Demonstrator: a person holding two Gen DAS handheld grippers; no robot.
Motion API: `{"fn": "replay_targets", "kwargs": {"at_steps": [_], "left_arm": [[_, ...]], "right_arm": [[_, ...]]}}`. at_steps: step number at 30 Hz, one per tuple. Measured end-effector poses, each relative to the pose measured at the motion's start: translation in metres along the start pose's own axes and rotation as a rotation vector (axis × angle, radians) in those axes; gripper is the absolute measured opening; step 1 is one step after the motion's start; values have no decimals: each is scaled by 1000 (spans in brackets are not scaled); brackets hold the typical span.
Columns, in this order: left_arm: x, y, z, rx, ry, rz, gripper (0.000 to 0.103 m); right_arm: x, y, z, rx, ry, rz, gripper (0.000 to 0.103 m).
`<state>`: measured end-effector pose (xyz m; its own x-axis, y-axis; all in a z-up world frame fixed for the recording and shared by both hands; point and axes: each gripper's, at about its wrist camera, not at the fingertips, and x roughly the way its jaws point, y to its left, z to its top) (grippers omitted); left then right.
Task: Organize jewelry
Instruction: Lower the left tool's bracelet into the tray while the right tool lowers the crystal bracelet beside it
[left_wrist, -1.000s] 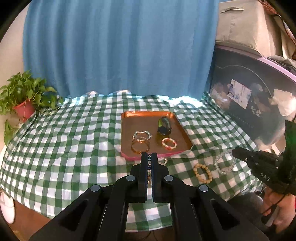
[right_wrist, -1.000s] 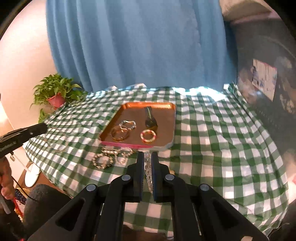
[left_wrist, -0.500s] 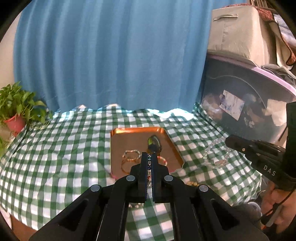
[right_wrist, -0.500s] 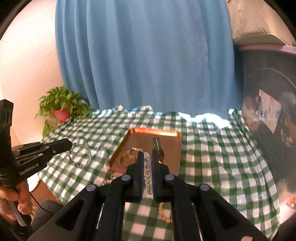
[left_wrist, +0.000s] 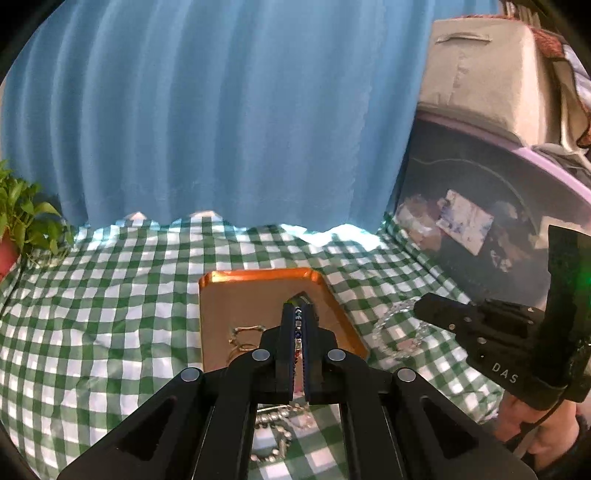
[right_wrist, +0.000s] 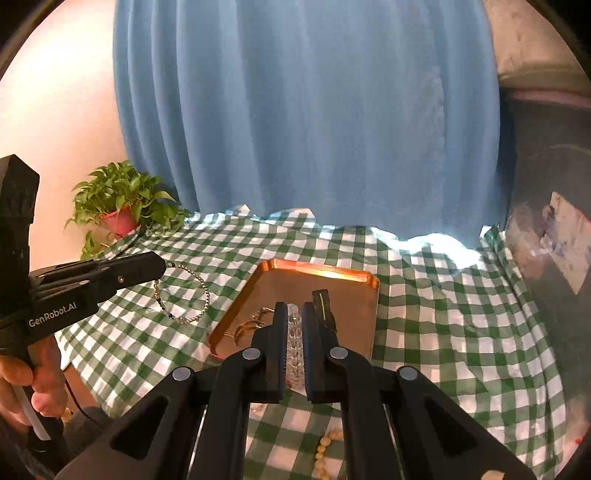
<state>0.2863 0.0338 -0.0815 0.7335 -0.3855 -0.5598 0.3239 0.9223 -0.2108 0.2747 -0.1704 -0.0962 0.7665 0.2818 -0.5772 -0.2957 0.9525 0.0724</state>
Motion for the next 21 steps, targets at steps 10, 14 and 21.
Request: {"fn": "replay_targets", "kwargs": {"at_steps": [10,14,21], "left_arm": [[95,40,-9,-73,72,-69,3],[129,53,-8,-107,99,-83,3],[179,75,2,-198,85,-155,3]], "right_arm": [[70,-34,-4,48,56,14,7],[98,-54,-6,78,79,4,7],[146,-82,-9,130,123,10,7]]}}
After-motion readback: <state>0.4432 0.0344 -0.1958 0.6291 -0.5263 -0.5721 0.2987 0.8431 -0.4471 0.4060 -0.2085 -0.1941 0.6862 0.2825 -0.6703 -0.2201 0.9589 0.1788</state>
